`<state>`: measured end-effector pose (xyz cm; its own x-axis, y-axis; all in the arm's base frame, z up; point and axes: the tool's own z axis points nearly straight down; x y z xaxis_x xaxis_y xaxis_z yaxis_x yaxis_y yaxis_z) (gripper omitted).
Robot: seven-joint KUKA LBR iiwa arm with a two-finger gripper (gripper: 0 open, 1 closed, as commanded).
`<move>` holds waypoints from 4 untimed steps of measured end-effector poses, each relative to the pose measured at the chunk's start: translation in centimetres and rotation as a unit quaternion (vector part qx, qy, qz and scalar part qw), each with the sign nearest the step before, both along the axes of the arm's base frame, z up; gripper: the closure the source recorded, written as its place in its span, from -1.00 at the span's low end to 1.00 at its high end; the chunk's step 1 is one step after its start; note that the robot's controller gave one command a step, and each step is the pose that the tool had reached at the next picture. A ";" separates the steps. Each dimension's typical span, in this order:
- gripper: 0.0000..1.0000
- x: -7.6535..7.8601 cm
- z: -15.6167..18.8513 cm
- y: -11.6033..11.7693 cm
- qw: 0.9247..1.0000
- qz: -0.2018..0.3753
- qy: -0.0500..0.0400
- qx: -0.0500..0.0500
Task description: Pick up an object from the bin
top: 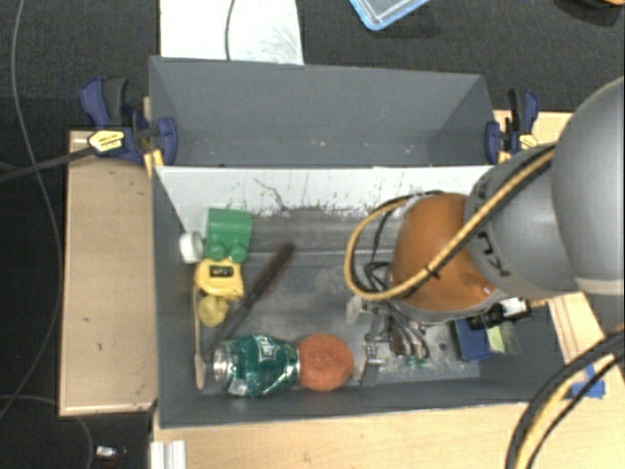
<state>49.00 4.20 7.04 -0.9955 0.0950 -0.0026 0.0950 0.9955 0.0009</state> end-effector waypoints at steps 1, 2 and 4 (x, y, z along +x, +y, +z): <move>-1.00 0.6 0.1 0.7 1.000 0.010 -0.003 0.000; -1.00 -0.8 0.0 3.8 1.000 0.016 0.000 0.000; 1.00 -0.2 0.5 7.0 0.997 -0.071 -0.005 0.000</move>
Offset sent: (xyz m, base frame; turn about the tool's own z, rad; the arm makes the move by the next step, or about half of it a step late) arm -0.0116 0.0440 -0.0004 -0.0350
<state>48.82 11.18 7.53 -0.9719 0.2353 -0.0118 0.2353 0.9719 0.0017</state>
